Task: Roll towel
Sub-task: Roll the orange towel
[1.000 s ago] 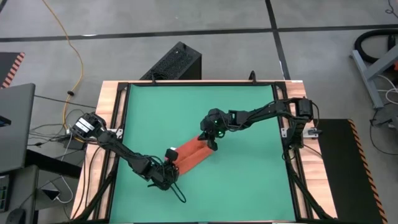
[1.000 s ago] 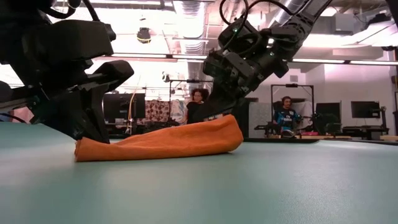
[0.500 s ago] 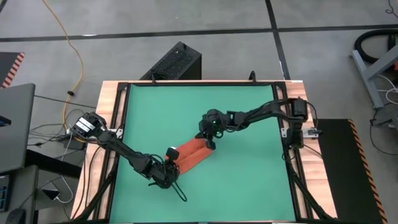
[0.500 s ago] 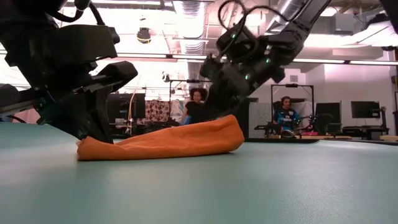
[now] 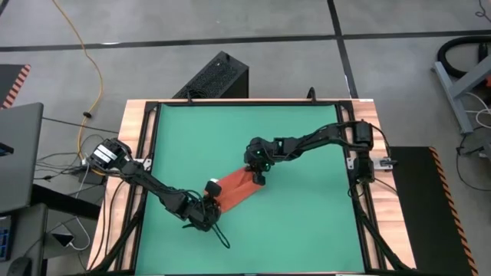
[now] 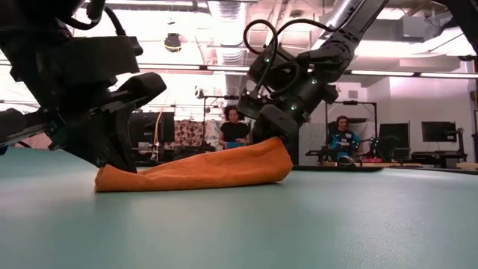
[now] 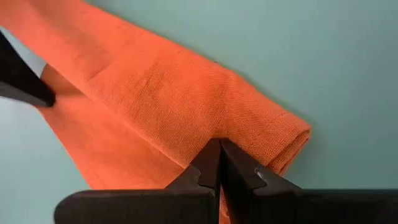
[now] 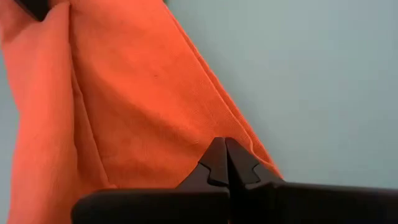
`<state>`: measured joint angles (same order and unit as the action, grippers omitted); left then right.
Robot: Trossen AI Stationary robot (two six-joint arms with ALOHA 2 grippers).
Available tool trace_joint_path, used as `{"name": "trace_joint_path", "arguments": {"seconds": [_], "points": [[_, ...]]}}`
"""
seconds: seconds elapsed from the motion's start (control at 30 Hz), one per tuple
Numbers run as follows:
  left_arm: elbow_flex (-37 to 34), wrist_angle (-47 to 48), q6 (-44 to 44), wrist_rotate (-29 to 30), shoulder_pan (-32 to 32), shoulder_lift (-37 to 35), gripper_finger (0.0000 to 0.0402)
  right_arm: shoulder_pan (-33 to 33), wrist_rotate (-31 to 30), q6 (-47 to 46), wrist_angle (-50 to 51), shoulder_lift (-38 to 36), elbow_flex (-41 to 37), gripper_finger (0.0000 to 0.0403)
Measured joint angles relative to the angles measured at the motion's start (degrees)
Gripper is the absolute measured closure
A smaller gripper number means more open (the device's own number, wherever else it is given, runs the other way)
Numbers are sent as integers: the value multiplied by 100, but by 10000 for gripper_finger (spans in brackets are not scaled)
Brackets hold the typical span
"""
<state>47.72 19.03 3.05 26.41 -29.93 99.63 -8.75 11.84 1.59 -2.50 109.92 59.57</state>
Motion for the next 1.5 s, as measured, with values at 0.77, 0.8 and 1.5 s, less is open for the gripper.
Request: {"name": "trace_joint_path", "arguments": {"seconds": [0.77, 0.8, 1.5], "points": [[216, 164, 2948, -447, 1148, -7, 401, 888, -2296, -2440, 2155, -32, 14, 402], [214, 131, 3120, -445, 1162, -7, 401, 934, -2330, -2505, 2143, -29, 12, 402], [212, 47, 3547, -575, 1377, -28, 401, 2217, -3617, -2487, 834, -2362, -933, 402]]}}
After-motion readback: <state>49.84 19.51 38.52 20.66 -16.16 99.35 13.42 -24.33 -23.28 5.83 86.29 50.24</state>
